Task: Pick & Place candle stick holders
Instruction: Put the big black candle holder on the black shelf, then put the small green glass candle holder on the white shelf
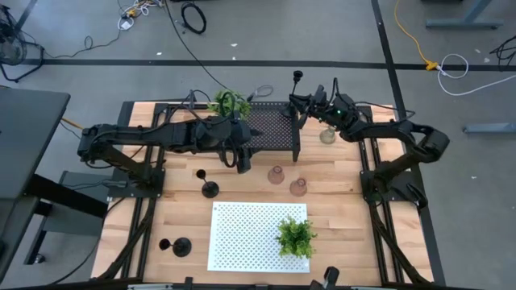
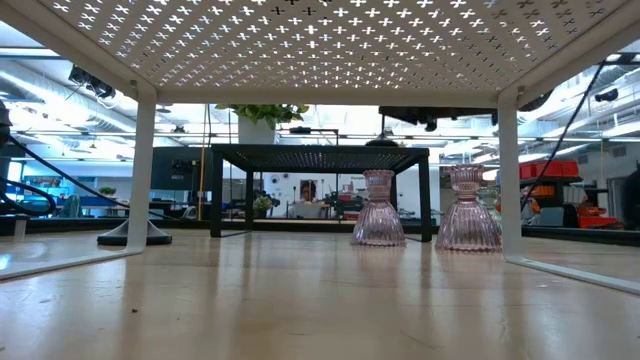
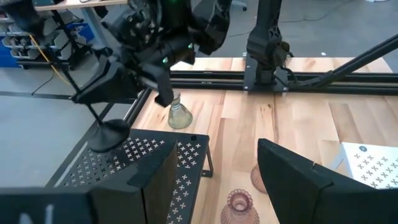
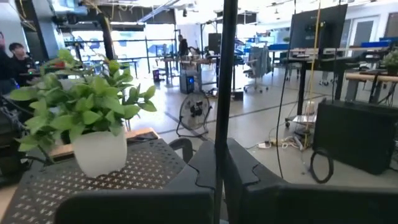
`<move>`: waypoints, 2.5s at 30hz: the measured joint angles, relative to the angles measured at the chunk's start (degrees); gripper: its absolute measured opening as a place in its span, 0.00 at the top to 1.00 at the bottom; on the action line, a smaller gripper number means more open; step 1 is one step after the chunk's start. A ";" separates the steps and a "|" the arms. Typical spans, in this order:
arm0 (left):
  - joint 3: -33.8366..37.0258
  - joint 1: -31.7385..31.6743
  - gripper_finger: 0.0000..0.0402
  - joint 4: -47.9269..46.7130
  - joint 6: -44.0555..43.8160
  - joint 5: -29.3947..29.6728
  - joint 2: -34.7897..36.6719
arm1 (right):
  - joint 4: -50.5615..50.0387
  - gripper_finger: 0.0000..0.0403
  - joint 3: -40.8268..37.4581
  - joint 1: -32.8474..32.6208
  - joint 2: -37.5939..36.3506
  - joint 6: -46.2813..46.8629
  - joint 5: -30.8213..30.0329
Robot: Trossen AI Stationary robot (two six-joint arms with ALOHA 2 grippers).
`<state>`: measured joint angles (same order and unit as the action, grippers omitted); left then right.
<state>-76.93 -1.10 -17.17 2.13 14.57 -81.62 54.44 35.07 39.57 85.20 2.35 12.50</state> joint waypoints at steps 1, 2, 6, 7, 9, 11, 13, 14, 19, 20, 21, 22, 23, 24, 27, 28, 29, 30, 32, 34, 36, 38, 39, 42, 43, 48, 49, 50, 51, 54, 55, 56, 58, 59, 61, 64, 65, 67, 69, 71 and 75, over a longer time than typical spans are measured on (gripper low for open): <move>0.00 0.00 0.45 -0.06 0.00 -0.02 0.00 | -0.01 1.00 0.30 0.00 0.77 -0.06 0.01; 0.00 0.00 0.45 -0.14 0.00 -0.02 0.00 | 0.01 1.00 0.75 0.00 1.69 -0.51 0.01; 0.00 0.00 0.45 -0.31 0.00 -0.03 0.00 | -0.14 1.00 1.78 -0.02 4.61 -1.29 -0.01; 0.00 0.00 0.45 -0.33 0.00 -0.04 0.00 | -0.13 1.00 1.85 -0.02 4.95 -1.35 -0.04; 0.00 0.00 0.45 -0.33 0.02 -0.02 0.00 | 0.07 1.00 2.22 -0.02 5.69 -2.10 -0.48; 0.00 0.00 0.45 -0.33 0.02 -0.02 0.00 | 0.27 1.00 2.25 -0.02 5.94 -2.26 -0.87; 0.00 0.00 0.45 -0.33 0.04 -0.02 0.00 | 0.30 1.00 2.25 -0.02 5.98 -2.32 -0.93; 0.00 0.00 0.45 -0.33 0.04 -0.02 0.00 | 0.30 1.00 2.25 -0.02 5.98 -2.31 -0.91; 0.00 0.00 0.45 -0.33 0.02 -0.02 0.00 | 0.03 0.99 2.25 0.05 5.98 -2.60 -0.93; 0.00 -0.01 0.45 -0.33 0.02 -0.02 0.00 | -0.06 0.97 2.25 0.04 5.98 -2.62 -0.93; 0.00 -0.02 0.45 -0.33 0.02 -0.04 0.00 | -0.13 0.95 2.25 0.07 5.98 -2.62 -0.93; 0.00 0.00 0.45 -0.33 0.02 -0.04 0.00 | -0.18 0.93 2.25 0.07 5.98 -2.62 -0.93; 0.00 0.00 0.45 -0.33 0.02 -0.07 0.00 | -0.33 0.90 2.25 0.07 5.98 -2.60 -0.94; 0.00 0.00 0.45 -0.33 0.02 -0.08 0.00 | -0.72 0.88 2.25 0.07 5.98 -2.52 -1.02; 0.00 0.00 0.45 -0.33 0.00 -0.07 0.00 | -1.01 0.82 2.25 0.10 6.00 -2.34 -1.21; 0.00 0.00 0.45 -0.33 0.00 -0.15 0.00 | -1.33 0.80 2.25 0.11 6.00 -2.35 -1.36; 0.00 0.00 0.45 -0.33 -0.02 -0.22 0.00 | -1.80 0.78 2.25 0.11 6.00 -2.43 -1.57; 0.00 0.00 0.45 -0.33 -0.02 -0.22 0.00 | -2.22 0.77 2.25 0.11 6.00 -2.56 -1.99; 0.00 0.00 0.45 -0.33 -0.04 -0.24 0.00 | -2.50 0.74 2.25 0.11 6.00 -2.54 -3.09; 0.00 -0.01 0.45 -0.33 -0.05 -0.23 0.00 | -2.59 0.71 2.25 0.11 6.00 -1.82 -3.62; 0.00 0.00 0.45 -0.33 -0.09 -0.24 0.00 | -2.76 0.68 2.25 0.11 5.87 -1.69 -3.65; 0.00 0.00 0.45 -0.33 -0.24 -0.24 0.00 | -2.77 0.65 2.25 0.11 5.56 -2.11 -2.89; 0.00 0.00 0.45 -0.33 -0.31 -0.24 0.00 | -2.75 0.64 2.25 0.08 5.36 -2.25 -2.60; 0.00 0.00 0.45 -0.33 -0.39 -0.24 0.00 | -2.77 0.59 2.25 -0.20 4.91 -2.14 -2.57; 0.00 0.00 0.45 -0.33 -0.39 -0.24 0.00 | -2.95 0.57 2.25 -0.26 4.69 -2.14 -2.57; 0.00 0.00 0.45 -0.33 -0.42 -0.24 0.00 | -6.61 0.48 2.23 -0.28 2.42 -2.81 -2.59; 0.00 0.00 0.45 -0.33 -0.44 -0.24 0.00 | -7.75 0.47 2.23 -0.28 1.74 -3.02 -2.59; 0.00 0.00 0.45 -0.33 -0.44 -0.24 0.00 | -8.86 0.45 2.23 -0.28 0.97 -3.46 -2.59; 0.00 0.00 0.45 -0.33 -0.44 -0.25 0.00 | -9.92 0.44 2.23 -0.28 0.15 -3.96 -2.59; 0.00 0.00 0.45 -0.33 -0.45 -0.24 0.00 | -13.93 0.41 2.20 -0.28 -2.83 -5.14 -2.61; 0.00 0.00 0.45 -0.33 -0.46 -0.24 0.00 | -15.43 0.40 2.20 -0.28 -4.03 -5.66 -2.61; 0.00 0.00 0.45 -0.33 -0.46 -0.25 0.00 | -17.07 0.40 2.20 -0.28 -5.38 -6.02 -2.61; 0.00 0.00 0.45 -0.33 -0.46 -0.25 0.00 | -20.77 0.39 2.20 -0.28 -8.07 -7.02 -2.61; 0.00 0.00 0.45 -0.33 -0.46 -0.24 0.00 | -23.01 0.40 2.20 -0.28 -9.55 -7.43 -2.61; 0.00 0.00 0.45 -0.37 -0.47 -0.25 0.00 | -28.16 0.40 2.20 -0.28 -12.58 -8.36 -2.64; 0.00 0.00 0.45 -0.59 -0.48 -0.26 0.00 | -36.93 0.42 2.20 -0.33 -17.24 -10.05 -4.20; 0.00 0.00 0.45 -0.71 -0.48 -0.26 0.00 | -40.30 0.42 2.20 -0.33 -18.77 -10.64 -5.15; 0.00 0.00 0.45 -0.76 -0.48 -0.26 0.00 | -47.39 0.43 2.18 -0.31 -21.46 -11.87 -7.47; 0.00 0.00 0.45 -0.76 -0.48 -0.26 0.00 | -53.52 0.43 2.18 -0.31 -24.04 -12.34 -10.08; 0.00 0.00 0.45 -0.76 -0.47 -0.26 0.00 | -58.45 0.43 2.18 -0.31 -26.18 -12.56 -11.81; 0.00 0.00 0.45 -0.74 -0.46 -0.26 0.00 | -67.58 0.41 2.18 -0.31 -29.44 -12.72 -14.88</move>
<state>-76.93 -1.10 -17.91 1.67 14.31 -81.62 -13.14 37.26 39.27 55.76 -10.37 -2.38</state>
